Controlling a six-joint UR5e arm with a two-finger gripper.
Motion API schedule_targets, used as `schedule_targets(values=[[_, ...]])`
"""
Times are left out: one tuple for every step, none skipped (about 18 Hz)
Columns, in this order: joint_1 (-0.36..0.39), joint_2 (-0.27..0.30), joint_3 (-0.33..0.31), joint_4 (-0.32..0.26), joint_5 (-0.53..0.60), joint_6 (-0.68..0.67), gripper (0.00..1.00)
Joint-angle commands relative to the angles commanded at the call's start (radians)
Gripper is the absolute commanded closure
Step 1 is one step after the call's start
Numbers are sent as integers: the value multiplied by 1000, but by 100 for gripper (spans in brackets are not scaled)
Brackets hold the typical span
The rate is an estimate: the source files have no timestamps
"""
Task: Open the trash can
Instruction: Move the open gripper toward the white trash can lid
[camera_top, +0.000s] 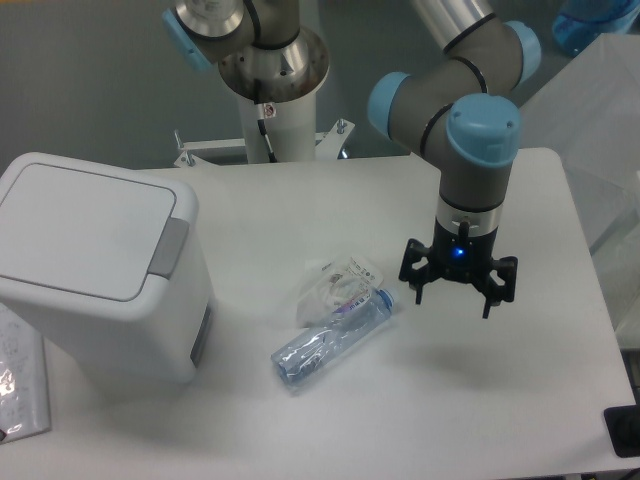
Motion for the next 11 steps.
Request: schedule_targets(values=[[-11,3,12,0,-43,-52,0],[-23,14,23,0,-75,-104,0],[-41,23,38,0,-98,-146,0],[-61,29,51,0,-114,-186,0],[-81,38,64,0,-119,-219,0],[-98,49,75,0,-125,-247,0],[-112,63,77,0,-134,-273,0],[-123,78,77,0,-149,-292,0],[-137,92,72,0,-166,-306,0],[-147,107,63,0,-184,-316,0],[-158,116,52,-2,-206,-326,0]])
